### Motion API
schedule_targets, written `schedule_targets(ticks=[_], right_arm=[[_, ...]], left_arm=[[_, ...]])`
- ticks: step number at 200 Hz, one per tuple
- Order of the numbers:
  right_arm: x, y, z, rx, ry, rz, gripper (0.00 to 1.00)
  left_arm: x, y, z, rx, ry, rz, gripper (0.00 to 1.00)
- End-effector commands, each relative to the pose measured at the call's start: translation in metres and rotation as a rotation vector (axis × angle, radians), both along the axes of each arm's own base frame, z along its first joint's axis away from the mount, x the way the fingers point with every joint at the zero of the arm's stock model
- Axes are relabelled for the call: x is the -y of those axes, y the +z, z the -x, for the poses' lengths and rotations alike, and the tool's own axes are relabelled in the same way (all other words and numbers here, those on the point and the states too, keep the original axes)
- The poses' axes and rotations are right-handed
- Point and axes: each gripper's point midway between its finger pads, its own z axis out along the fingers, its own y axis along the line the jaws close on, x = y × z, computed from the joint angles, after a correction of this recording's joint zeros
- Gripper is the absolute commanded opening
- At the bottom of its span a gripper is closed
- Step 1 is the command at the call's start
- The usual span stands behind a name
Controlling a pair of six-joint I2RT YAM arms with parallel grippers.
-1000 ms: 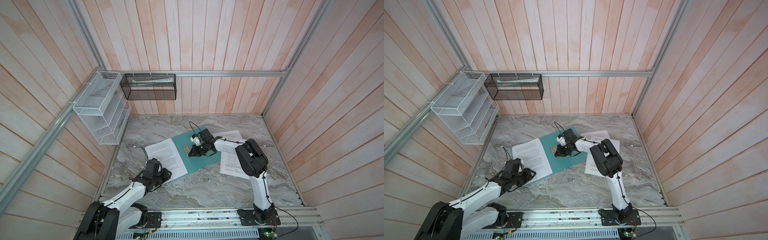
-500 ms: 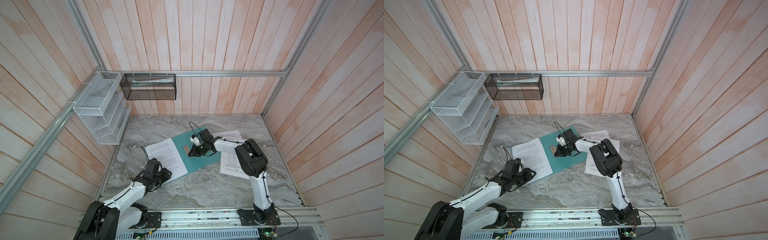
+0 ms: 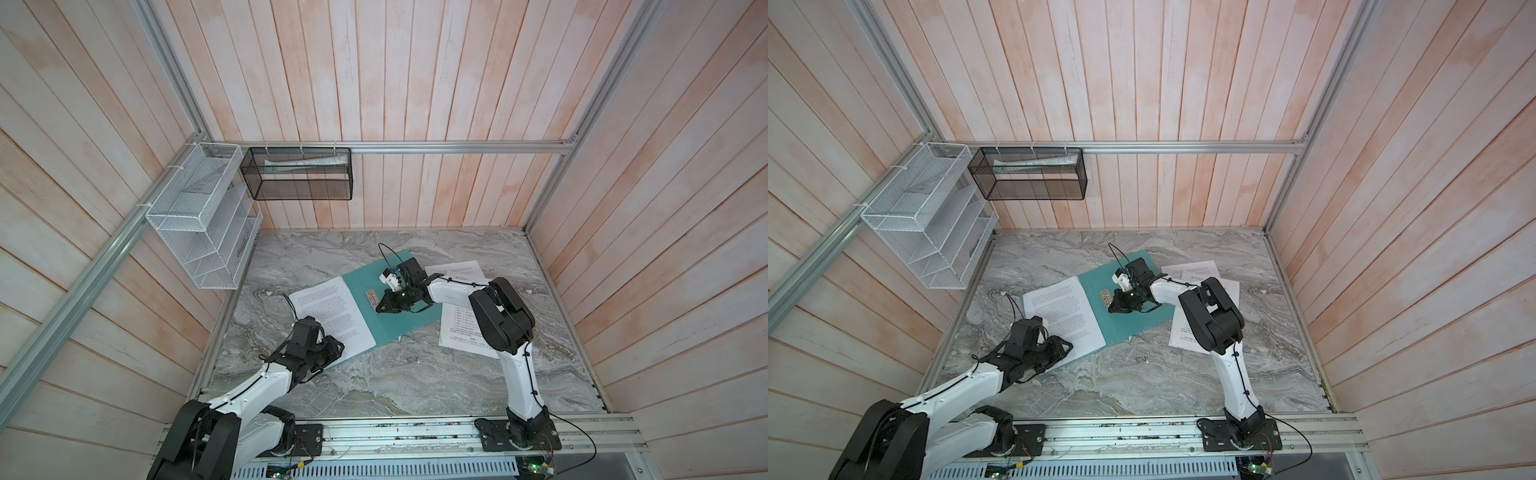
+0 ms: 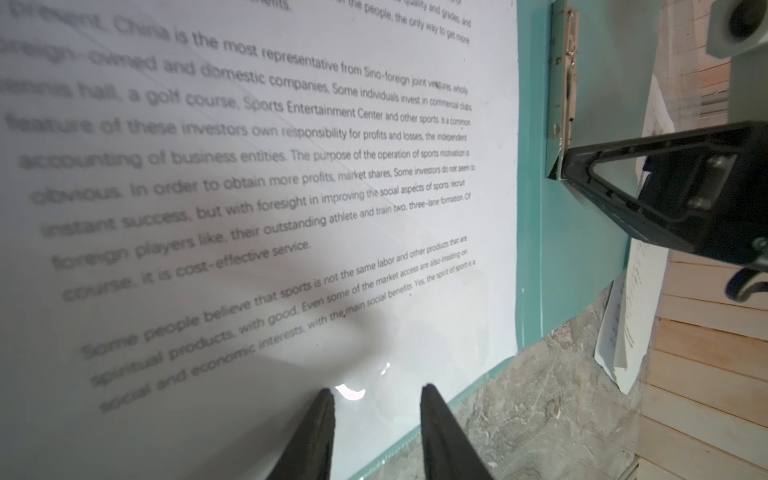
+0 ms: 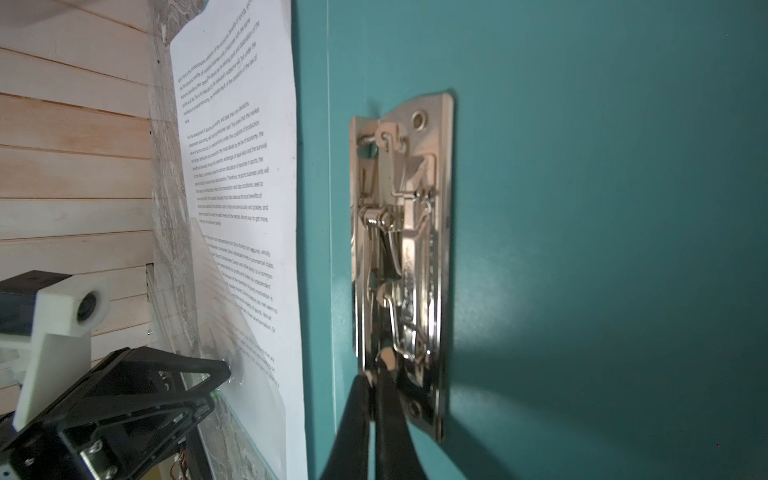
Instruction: Put the files into the folder
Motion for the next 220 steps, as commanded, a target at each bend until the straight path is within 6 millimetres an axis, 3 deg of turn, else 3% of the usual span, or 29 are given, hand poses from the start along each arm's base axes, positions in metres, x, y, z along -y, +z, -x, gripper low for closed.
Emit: schedule_targets(ticks=[1, 31, 79, 102, 117, 142, 172, 191, 220], right_arm=[[0.021, -0.049, 0.011, -0.068, -0.036, 0.167, 0.00], [0.045, -0.069, 0.001, 0.006, -0.062, 0.390, 0.00], [0.100, -0.117, -0.005, 0.072, -0.067, 0.733, 0.00], [0.118, -0.126, -0.007, 0.074, -0.085, 0.779, 0.00], [0.120, -0.118, -0.015, 0.079, -0.114, 0.752, 0.00], [0.118, -0.088, -0.044, 0.127, -0.170, 0.697, 0.00], [0.097, -0.059, -0.072, 0.168, -0.185, 0.625, 0.00], [0.078, -0.043, -0.076, 0.171, -0.177, 0.539, 0.00], [0.072, -0.014, -0.080, 0.195, -0.190, 0.454, 0.00]], left_arm=[[-0.016, -0.043, 0.045, -0.210, 0.009, -0.073, 0.38], [-0.014, -0.046, 0.045, -0.224, 0.005, -0.070, 0.36], [-0.010, -0.060, 0.052, -0.280, 0.007, -0.058, 0.35], [-0.011, -0.061, 0.051, -0.290, 0.015, -0.062, 0.35], [-0.011, -0.061, 0.052, -0.298, 0.017, -0.066, 0.35], [-0.011, -0.062, 0.052, -0.309, 0.017, -0.073, 0.35], [-0.011, -0.063, 0.052, -0.311, 0.024, -0.072, 0.35], [-0.012, -0.062, 0.052, -0.312, 0.028, -0.074, 0.35], [-0.011, -0.062, 0.052, -0.320, 0.027, -0.075, 0.36]])
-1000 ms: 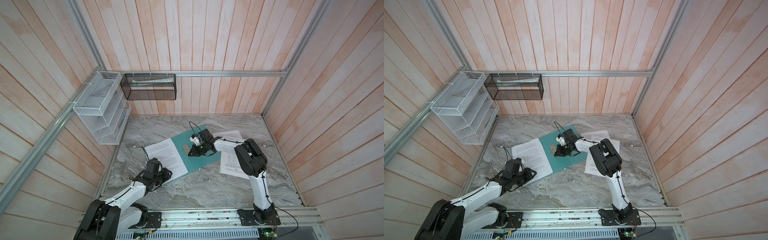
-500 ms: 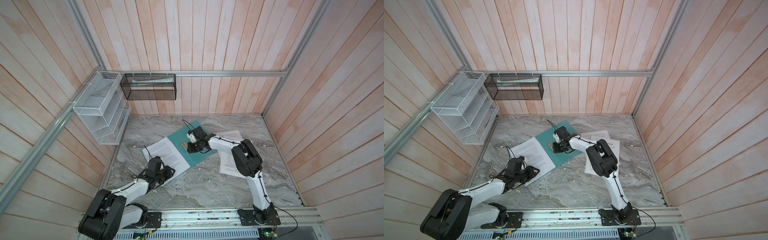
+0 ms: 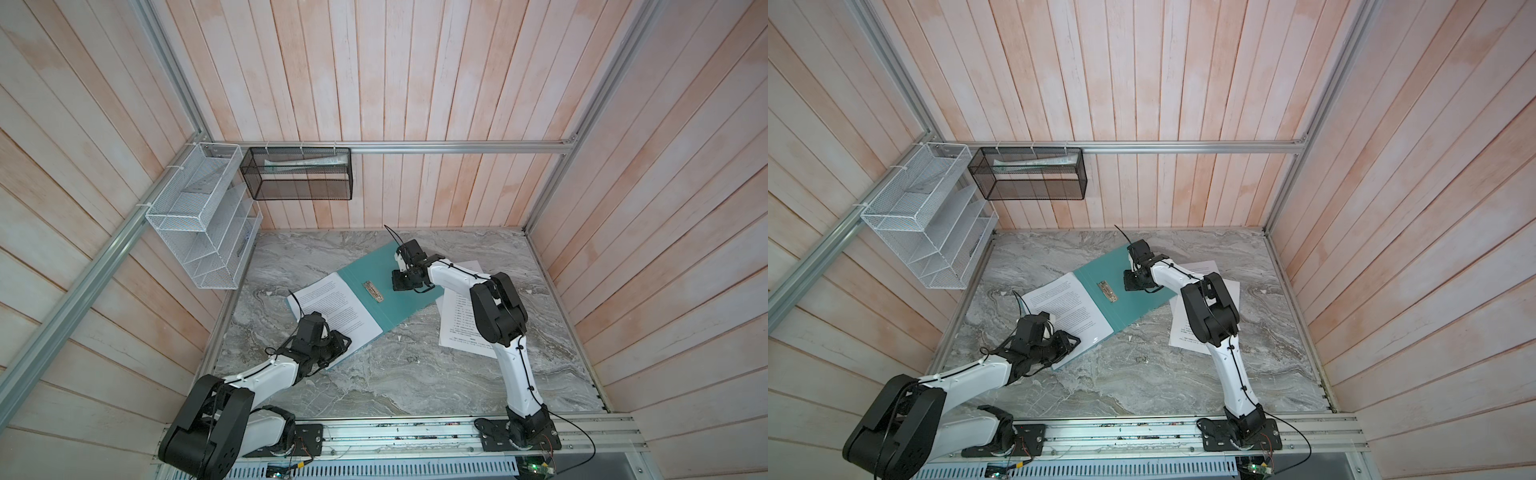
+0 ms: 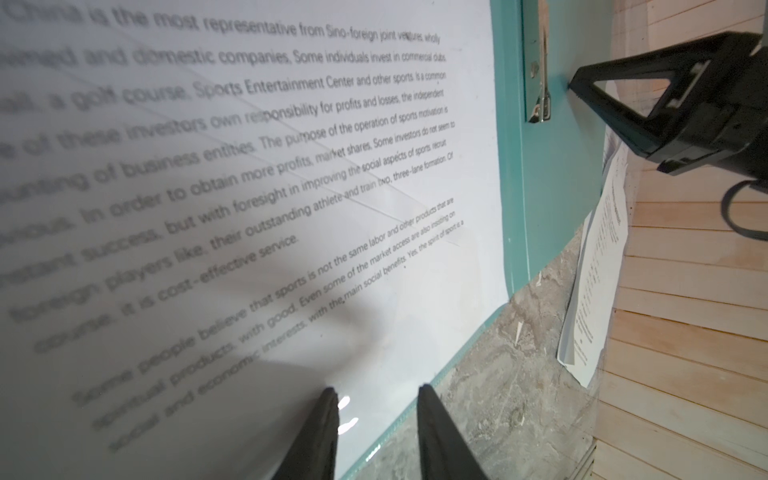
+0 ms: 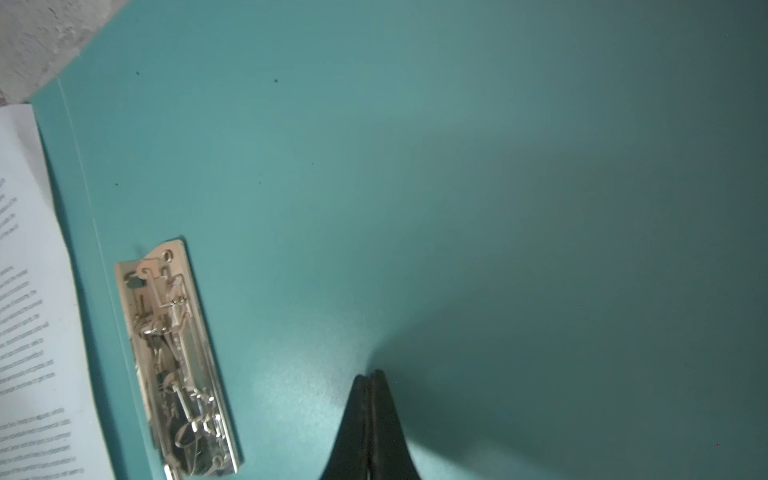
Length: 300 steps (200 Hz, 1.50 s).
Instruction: Put the files into the folder
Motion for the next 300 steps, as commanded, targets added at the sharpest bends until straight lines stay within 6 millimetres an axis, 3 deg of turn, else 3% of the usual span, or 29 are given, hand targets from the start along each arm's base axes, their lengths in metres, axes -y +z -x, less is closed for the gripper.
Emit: schedule_targets(ticks=[1, 20, 36, 53, 70, 89, 107, 127, 150, 178, 204, 224, 243, 269, 282, 300], right_arm=[[0.010, -0.010, 0.024, -0.087, 0.011, 0.040, 0.00], [0.031, 0.009, 0.013, -0.040, -0.046, 0.022, 0.00], [0.056, 0.020, -0.002, -0.016, -0.104, 0.020, 0.36], [0.080, 0.029, -0.022, -0.001, -0.149, 0.017, 0.51], [0.096, 0.028, -0.038, 0.025, -0.171, 0.066, 0.53], [0.109, 0.022, -0.048, 0.028, -0.185, 0.115, 0.54], [0.112, 0.023, -0.053, 0.045, -0.183, 0.137, 0.54], [0.107, 0.020, -0.051, 0.028, -0.167, 0.120, 0.54], [0.105, 0.008, -0.036, 0.002, -0.147, 0.128, 0.54], [0.102, 0.000, -0.009, -0.026, -0.123, 0.105, 0.53], [0.098, -0.005, 0.024, -0.057, -0.104, 0.085, 0.52], [0.097, -0.017, 0.059, -0.103, -0.081, 0.100, 0.51], [0.096, -0.025, 0.092, -0.139, -0.065, 0.105, 0.50], [0.105, -0.023, 0.126, -0.158, -0.072, 0.129, 0.48], [0.113, -0.011, 0.130, -0.135, -0.102, 0.132, 0.43], [0.117, 0.019, 0.120, -0.046, -0.137, 0.124, 0.39]], left_arm=[[-0.033, -0.060, 0.068, -0.321, 0.033, -0.159, 0.35], [-0.033, -0.057, 0.068, -0.320, 0.039, -0.159, 0.36], [-0.035, -0.053, 0.067, -0.312, 0.048, -0.165, 0.37], [-0.039, -0.045, 0.062, -0.296, 0.064, -0.190, 0.44], [-0.043, -0.022, 0.046, -0.240, 0.064, -0.235, 0.54], [-0.036, 0.020, 0.016, -0.108, 0.057, -0.225, 0.67], [-0.029, 0.049, -0.010, -0.004, 0.055, -0.211, 0.70], [-0.022, 0.064, -0.035, 0.075, 0.035, -0.214, 0.71], [-0.014, 0.073, -0.071, 0.156, 0.012, -0.235, 0.72], [-0.009, 0.090, -0.129, 0.249, 0.024, -0.279, 0.73], [0.003, 0.098, -0.179, 0.282, 0.004, -0.271, 0.73], [0.013, 0.095, -0.205, 0.281, -0.016, -0.269, 0.73], [0.022, 0.090, -0.219, 0.273, -0.030, -0.250, 0.73], [0.030, 0.081, -0.221, 0.255, -0.049, -0.241, 0.72], [0.031, 0.080, -0.217, 0.254, -0.054, -0.241, 0.72], [0.030, 0.081, -0.211, 0.255, -0.054, -0.239, 0.72]])
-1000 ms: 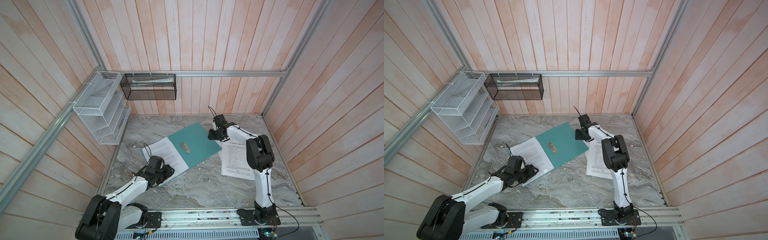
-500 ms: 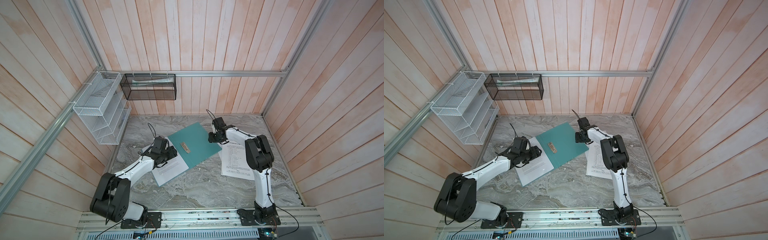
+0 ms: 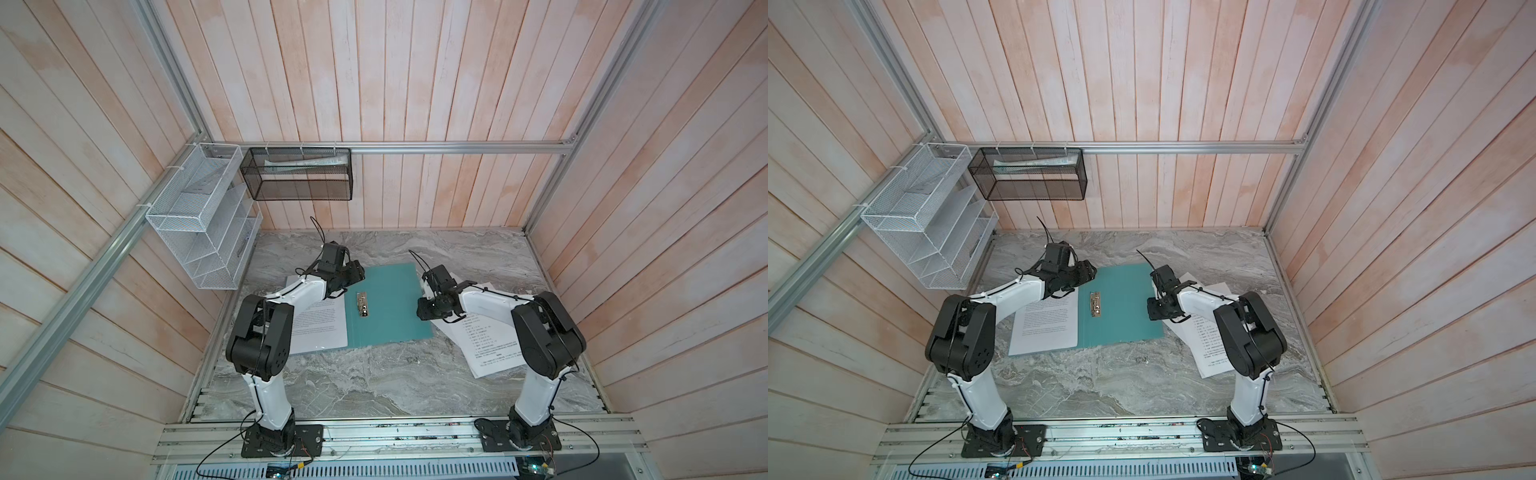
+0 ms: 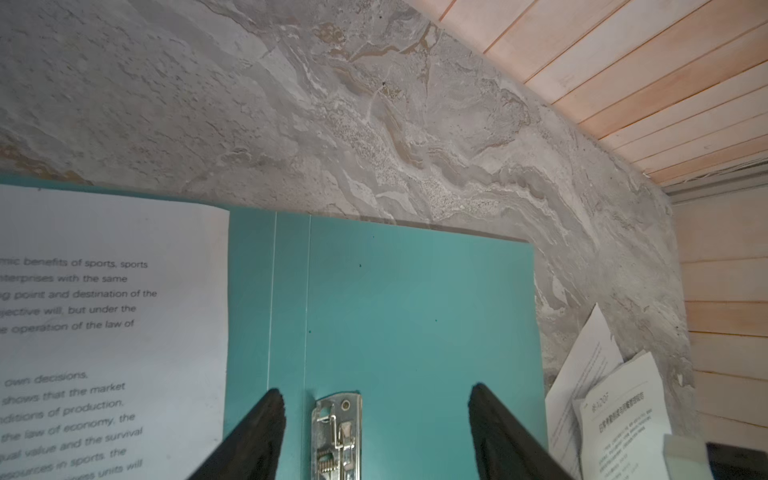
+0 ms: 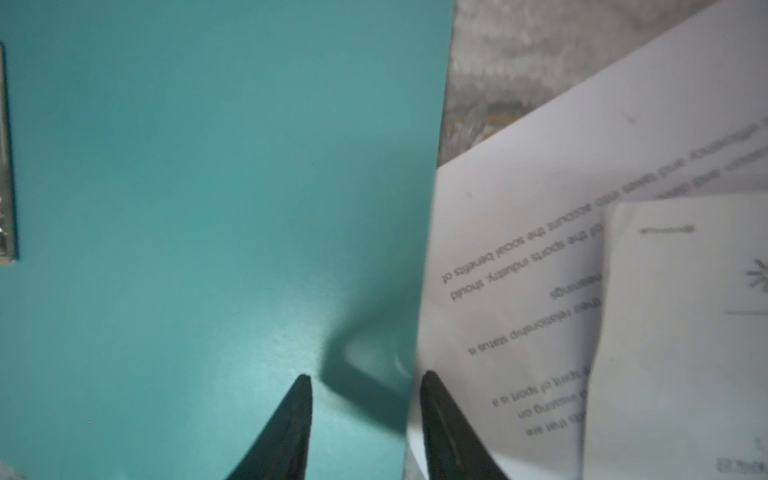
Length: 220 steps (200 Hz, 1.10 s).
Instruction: Put the files into the folder
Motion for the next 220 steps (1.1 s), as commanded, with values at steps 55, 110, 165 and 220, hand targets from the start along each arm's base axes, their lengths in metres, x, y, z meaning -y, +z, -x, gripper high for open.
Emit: schedule_targets(ticks=[55, 110, 165, 220], right_arm=[[-0.083, 0.085, -0.037, 0.079, 0.069, -0.336, 0.29], [-0.179, 0.077, -0.040, 0.008, 0.186, -0.445, 0.19], [-0.224, 0.044, -0.026, -0.078, 0.255, -0.401, 0.17], [-0.223, 0.026, -0.021, -0.085, 0.245, -0.331, 0.17]], left_arm=[[-0.034, 0.013, 0.055, -0.003, 0.022, -0.087, 0.69], [-0.064, -0.006, 0.120, -0.047, 0.066, 0.029, 0.62], [-0.072, -0.049, 0.169, -0.127, 0.138, 0.101, 0.57], [-0.074, -0.078, 0.194, -0.204, 0.174, 0.138, 0.55]])
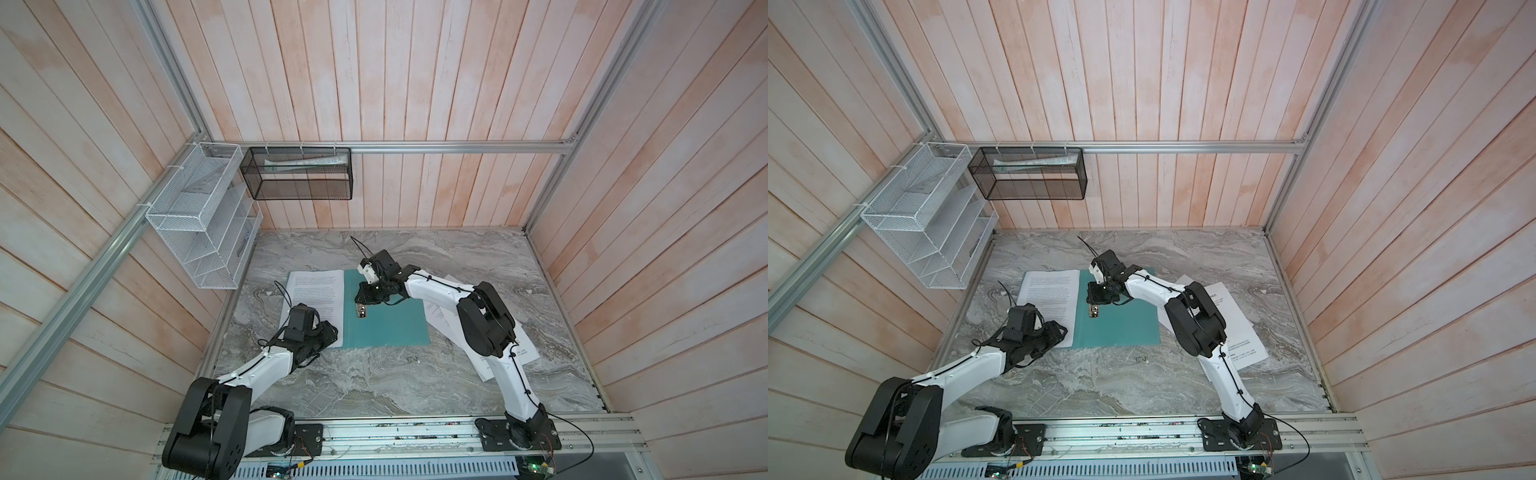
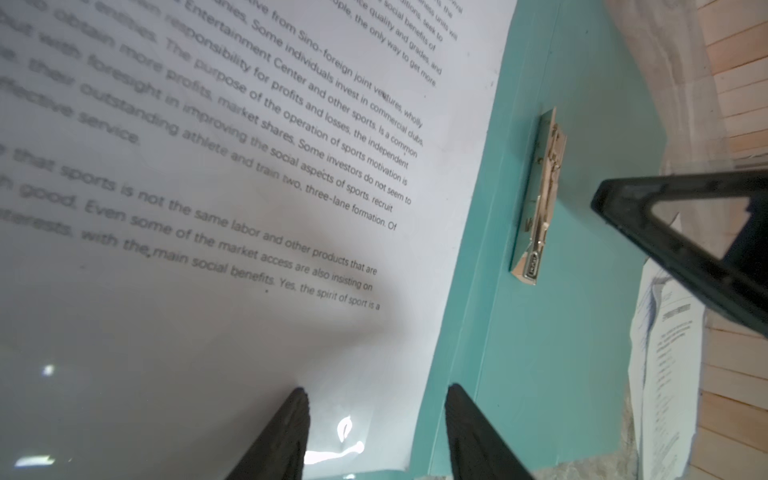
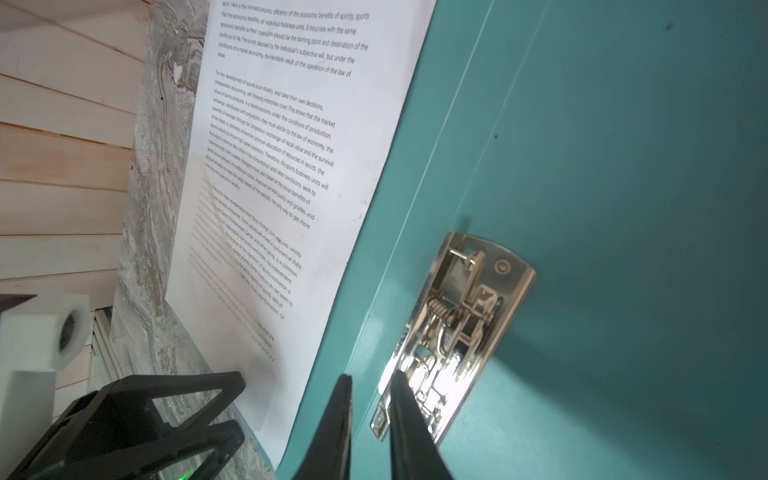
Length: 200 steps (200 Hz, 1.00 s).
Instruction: Put the files into the folder
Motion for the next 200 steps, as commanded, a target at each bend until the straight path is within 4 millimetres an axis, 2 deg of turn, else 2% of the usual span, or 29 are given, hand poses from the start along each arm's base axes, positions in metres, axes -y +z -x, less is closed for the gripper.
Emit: schedule_targets(ticks=[1, 31, 105, 200], right_arm=[[0.007, -0.011, 0.002, -0.010, -0.016, 0.057, 0.17], [0.011, -0.023, 0.011, -0.038, -0.007, 0.073, 0.17], [0.014, -0.030, 0.031, -0.091, 0.000, 0.032, 0.17], [0.009, -0.010, 0.029, -0.071, -0.014, -0.025, 0.17]], left_arm=[[0.002, -0.011, 0.008, -0.027, 0.020, 0.040, 0.55], [0.004, -0.018, 0.017, -0.036, 0.028, 0.072, 0.55], [0.005, -0.025, 0.025, -0.046, 0.032, 0.084, 0.54], [0.005, -0.028, 0.028, -0.052, 0.040, 0.095, 0.53]])
